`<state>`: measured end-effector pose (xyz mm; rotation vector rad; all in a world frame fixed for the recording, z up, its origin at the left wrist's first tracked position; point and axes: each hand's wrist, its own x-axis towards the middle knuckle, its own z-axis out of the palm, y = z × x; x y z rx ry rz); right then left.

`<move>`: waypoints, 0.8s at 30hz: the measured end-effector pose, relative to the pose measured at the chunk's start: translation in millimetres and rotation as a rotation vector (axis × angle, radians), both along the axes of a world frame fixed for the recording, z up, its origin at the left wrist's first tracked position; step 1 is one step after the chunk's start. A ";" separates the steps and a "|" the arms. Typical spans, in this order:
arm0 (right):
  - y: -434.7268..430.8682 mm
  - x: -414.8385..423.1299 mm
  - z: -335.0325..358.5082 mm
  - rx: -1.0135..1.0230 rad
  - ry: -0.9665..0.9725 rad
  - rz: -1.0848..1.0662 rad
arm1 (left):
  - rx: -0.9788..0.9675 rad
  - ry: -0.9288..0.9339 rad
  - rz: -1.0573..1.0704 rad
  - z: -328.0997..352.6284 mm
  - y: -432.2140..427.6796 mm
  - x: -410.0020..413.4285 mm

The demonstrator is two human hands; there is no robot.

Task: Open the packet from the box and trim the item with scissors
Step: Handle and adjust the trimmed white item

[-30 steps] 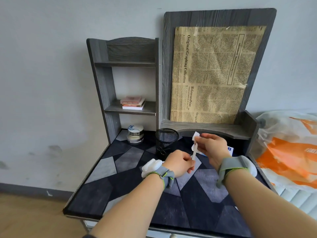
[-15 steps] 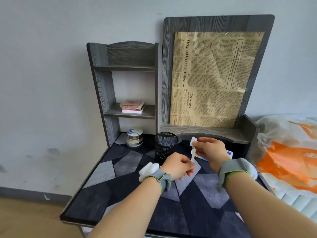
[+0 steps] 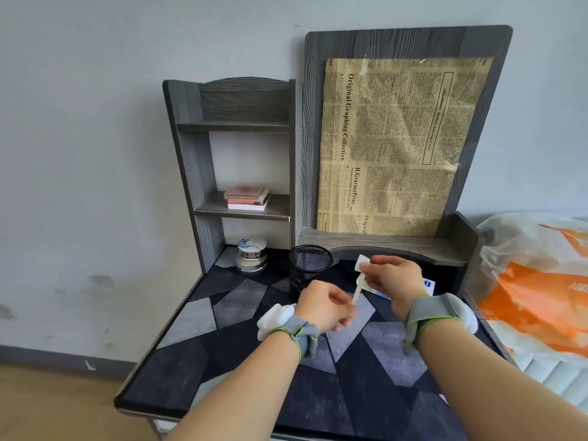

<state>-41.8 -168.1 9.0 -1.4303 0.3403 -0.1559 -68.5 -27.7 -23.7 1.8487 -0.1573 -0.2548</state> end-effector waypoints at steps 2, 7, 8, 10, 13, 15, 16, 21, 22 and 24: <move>5.4 -3.0 -4.0 -0.021 -0.005 0.011 | -0.049 -0.003 -0.001 -0.6 -1.6 1.0; 0.5 -6.3 -3.4 0.259 -0.069 0.001 | -0.174 0.052 0.003 -0.1 5.6 1.5; -1.1 -6.8 -2.1 0.273 -0.070 0.008 | -0.198 0.063 0.002 -0.1 7.0 0.9; 0.4 -8.5 -0.6 0.248 -0.055 0.068 | -0.228 0.079 -0.009 1.0 8.9 -0.5; 7.3 -12.0 0.9 0.178 -0.014 0.181 | -0.215 0.071 -0.024 3.1 9.5 -2.5; 8.8 -13.9 3.3 0.125 0.000 0.229 | -0.197 0.063 -0.040 3.8 10.4 -3.0; 8.5 -14.7 4.4 0.100 0.005 0.244 | -0.194 0.057 -0.044 3.9 11.0 -2.8; 9.2 -17.7 1.6 0.022 0.001 0.293 | -0.247 0.040 -0.008 6.8 12.3 -1.1; 10.2 -18.4 0.2 0.021 -0.002 0.297 | -0.257 0.039 -0.005 7.4 12.3 -1.2; 10.9 -19.2 -1.9 0.023 0.004 0.317 | -0.268 0.041 -0.002 6.6 12.6 -1.5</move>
